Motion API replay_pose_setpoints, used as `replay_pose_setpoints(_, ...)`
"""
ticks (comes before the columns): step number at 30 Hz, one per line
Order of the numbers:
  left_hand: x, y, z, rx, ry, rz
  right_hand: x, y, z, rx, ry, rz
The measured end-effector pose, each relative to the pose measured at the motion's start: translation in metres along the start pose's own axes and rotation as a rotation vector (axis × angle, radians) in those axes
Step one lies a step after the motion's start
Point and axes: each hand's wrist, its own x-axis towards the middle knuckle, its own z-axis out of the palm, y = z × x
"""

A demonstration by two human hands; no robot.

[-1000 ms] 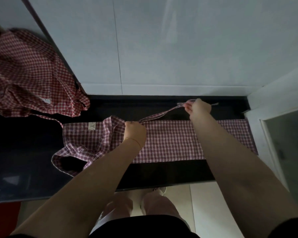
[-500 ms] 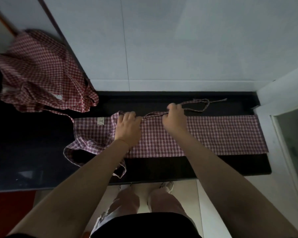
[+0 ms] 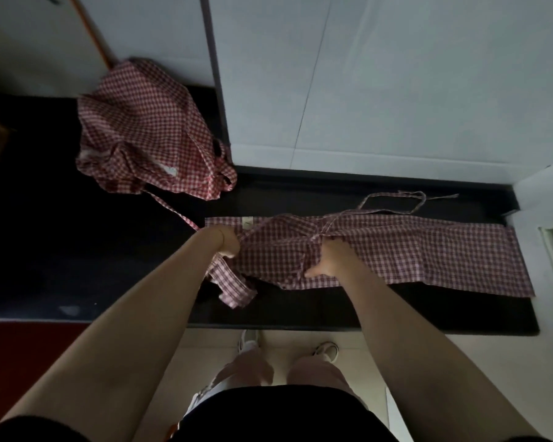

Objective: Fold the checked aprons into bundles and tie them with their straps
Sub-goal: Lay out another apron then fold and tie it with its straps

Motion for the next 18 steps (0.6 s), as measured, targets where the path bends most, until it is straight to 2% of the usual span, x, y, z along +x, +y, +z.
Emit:
replay_pose_setpoints(5, -0.005, -0.036, -0.032, 0.259, -0.110, -0.089, 0.002, -0.001, 0.001, -0.018, -0.008, 0.114)
replay_pose_setpoints(7, -0.004, -0.049, -0.034, 0.294, -0.122, -0.249, 0.002, -0.001, 0.000, -0.027, 0.002, 0.122)
replay_pose_setpoints(8, -0.007, -0.053, -0.033, 0.305, -0.071, -0.332, 0.000, -0.002, -0.001, -0.031, 0.005, 0.120)
replay_pose_setpoints(9, -0.006, -0.058, -0.031, 0.316, 0.047, -0.388, -0.001, -0.002, 0.000, -0.032, 0.013, 0.119)
replay_pose_setpoints(11, -0.008, -0.066, -0.026, 0.351, 0.353, -0.422, 0.001, -0.001, 0.001, -0.036, 0.018, 0.124)
replay_pose_setpoints(13, -0.009, -0.067, -0.021, 0.300, 0.655, -0.347, 0.002, -0.001, 0.000, -0.046, 0.008, 0.134)
replay_pose_setpoints(14, -0.008, -0.062, -0.017, 0.240, 0.758, -0.241, 0.003, -0.002, -0.002, -0.043, -0.003, 0.141)
replay_pose_setpoints(16, -0.014, -0.040, -0.005, 0.124, 0.830, 0.067, 0.004, -0.003, -0.005, -0.034, -0.033, 0.145)
replay_pose_setpoints(18, -0.023, -0.010, 0.012, 0.050, 0.748, 0.315, 0.004, -0.005, -0.007, -0.004, -0.032, 0.137)
